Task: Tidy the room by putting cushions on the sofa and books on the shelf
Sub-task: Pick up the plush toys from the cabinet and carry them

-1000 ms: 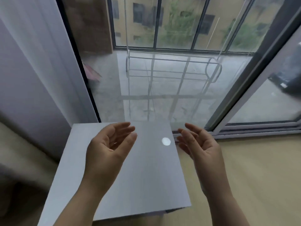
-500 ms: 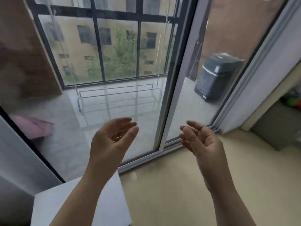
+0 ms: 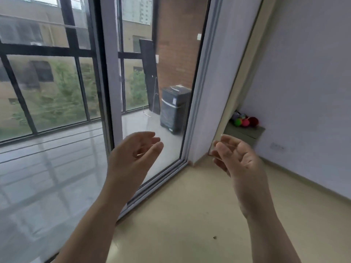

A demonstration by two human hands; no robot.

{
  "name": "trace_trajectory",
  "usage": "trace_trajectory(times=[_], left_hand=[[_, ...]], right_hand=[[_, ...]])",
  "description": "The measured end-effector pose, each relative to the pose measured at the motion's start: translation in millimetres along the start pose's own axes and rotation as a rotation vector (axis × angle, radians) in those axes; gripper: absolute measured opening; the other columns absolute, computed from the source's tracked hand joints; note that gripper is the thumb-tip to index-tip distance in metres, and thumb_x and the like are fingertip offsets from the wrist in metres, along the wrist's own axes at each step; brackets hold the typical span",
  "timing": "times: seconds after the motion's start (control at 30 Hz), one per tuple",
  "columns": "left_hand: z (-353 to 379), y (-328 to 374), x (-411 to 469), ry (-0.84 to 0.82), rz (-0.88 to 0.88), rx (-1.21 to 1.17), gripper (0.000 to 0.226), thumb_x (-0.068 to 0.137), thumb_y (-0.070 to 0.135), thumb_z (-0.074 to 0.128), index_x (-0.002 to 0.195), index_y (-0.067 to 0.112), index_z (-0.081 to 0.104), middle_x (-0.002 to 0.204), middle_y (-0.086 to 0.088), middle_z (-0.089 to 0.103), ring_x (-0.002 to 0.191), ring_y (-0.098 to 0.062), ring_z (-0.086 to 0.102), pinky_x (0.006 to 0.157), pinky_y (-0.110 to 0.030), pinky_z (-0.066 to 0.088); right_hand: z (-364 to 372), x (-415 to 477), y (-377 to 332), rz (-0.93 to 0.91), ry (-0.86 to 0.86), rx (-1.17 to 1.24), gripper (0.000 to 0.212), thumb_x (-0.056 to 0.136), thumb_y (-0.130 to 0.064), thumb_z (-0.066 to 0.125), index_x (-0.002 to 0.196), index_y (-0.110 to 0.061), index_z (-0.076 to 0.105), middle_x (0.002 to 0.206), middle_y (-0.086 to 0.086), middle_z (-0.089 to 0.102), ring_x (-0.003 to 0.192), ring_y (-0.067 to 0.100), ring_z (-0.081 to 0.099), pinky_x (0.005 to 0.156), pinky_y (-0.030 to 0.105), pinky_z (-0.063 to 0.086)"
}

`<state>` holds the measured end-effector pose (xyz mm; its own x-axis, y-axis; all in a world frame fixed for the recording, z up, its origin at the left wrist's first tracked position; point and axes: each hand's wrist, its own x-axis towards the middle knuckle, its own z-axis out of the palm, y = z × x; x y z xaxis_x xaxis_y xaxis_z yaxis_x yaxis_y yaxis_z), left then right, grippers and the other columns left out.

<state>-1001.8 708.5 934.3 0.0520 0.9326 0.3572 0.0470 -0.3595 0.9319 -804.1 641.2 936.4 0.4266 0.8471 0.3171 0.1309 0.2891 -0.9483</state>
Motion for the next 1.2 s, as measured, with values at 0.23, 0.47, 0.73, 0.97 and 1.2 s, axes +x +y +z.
trace_trajectory(times=[0.23, 0.47, 0.73, 0.97, 1.2], left_hand=[[107.9, -14.6, 51.0, -0.188, 0.013, -0.066, 0.02, 0.082, 0.021, 0.071, 0.101, 0.026, 0.067, 0.094, 0.012, 0.074, 0.091, -0.002, 0.068, 0.078, -0.017, 0.053], [207.0, -45.3, 142.2, -0.265, 0.055, -0.131, 0.021, 0.081, 0.02, 0.072, 0.102, 0.022, 0.069, 0.094, 0.012, 0.073, 0.085, 0.001, 0.068, 0.061, -0.005, 0.047], [322.8, -72.7, 255.7, -0.387, 0.031, -0.199, 0.028, 0.082, 0.016, 0.071, 0.11, 0.019, 0.066, 0.1, 0.008, 0.073, 0.088, 0.001, 0.068, 0.067, -0.006, 0.048], [445.8, -106.7, 328.7, -0.461, 0.009, -0.19, 0.026, 0.082, 0.017, 0.071, 0.107, 0.021, 0.066, 0.099, 0.009, 0.073, 0.091, 0.0, 0.068, 0.072, -0.01, 0.052], [583.7, -125.6, 397.6, -0.501, 0.013, -0.105, 0.023, 0.081, 0.022, 0.072, 0.101, 0.031, 0.067, 0.1, 0.013, 0.072, 0.093, 0.0, 0.067, 0.078, -0.023, 0.054]], right_hand=[[-71.9, 55.1, 19.8, 0.001, 0.156, -0.039, 0.034, 0.083, -0.03, 0.064, 0.116, -0.022, 0.062, 0.105, -0.002, 0.072, 0.101, 0.014, 0.067, 0.091, 0.03, 0.055], [-118.3, 155.8, 54.7, -0.02, 0.248, -0.106, 0.042, 0.078, -0.039, 0.064, 0.117, -0.023, 0.061, 0.109, -0.004, 0.071, 0.104, 0.01, 0.066, 0.093, 0.03, 0.054], [-166.4, 279.1, 90.0, 0.013, 0.367, -0.165, 0.045, 0.076, -0.041, 0.064, 0.116, -0.022, 0.063, 0.11, -0.005, 0.071, 0.107, 0.01, 0.065, 0.1, 0.04, 0.05], [-246.8, 379.9, 142.0, 0.009, 0.44, -0.177, 0.045, 0.073, -0.045, 0.064, 0.113, -0.025, 0.064, 0.108, -0.008, 0.071, 0.108, 0.011, 0.065, 0.097, 0.037, 0.051], [-343.3, 497.9, 175.9, 0.02, 0.457, -0.154, 0.044, 0.073, -0.042, 0.065, 0.113, -0.023, 0.064, 0.105, -0.005, 0.072, 0.102, 0.009, 0.067, 0.097, 0.037, 0.052]])
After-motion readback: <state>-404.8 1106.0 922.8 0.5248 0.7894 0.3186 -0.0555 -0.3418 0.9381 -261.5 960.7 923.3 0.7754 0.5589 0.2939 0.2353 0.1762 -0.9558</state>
